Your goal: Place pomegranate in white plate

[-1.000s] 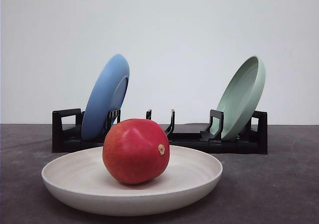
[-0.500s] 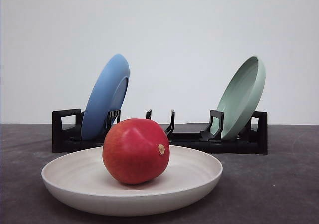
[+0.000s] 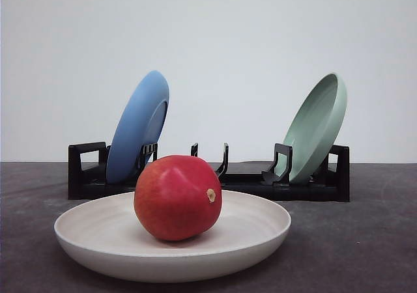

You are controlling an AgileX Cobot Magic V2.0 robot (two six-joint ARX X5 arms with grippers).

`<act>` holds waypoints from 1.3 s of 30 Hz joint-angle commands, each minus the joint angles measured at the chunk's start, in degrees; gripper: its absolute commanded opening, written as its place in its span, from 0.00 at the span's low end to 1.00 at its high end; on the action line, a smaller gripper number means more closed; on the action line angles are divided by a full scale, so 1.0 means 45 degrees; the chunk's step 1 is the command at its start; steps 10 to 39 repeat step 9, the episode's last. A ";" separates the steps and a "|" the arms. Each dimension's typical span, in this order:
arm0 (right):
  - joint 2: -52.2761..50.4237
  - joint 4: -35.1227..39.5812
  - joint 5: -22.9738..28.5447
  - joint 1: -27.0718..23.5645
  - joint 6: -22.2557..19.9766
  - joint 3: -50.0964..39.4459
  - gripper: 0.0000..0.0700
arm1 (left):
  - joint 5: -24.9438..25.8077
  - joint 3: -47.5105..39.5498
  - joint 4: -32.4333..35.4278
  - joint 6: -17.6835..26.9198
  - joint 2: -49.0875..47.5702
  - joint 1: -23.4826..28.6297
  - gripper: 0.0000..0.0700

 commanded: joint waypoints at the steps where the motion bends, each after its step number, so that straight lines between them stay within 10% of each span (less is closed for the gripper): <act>1: 0.0005 0.0141 0.0002 -0.0015 0.0136 -0.0063 0.05 | 0.0029 -0.0121 0.0165 -0.0063 -0.0005 0.0015 0.02; 39: 0.0005 0.0141 0.0005 -0.0015 0.0136 -0.0063 0.05 | 0.0029 -0.0121 0.0165 -0.0063 -0.0005 0.0015 0.02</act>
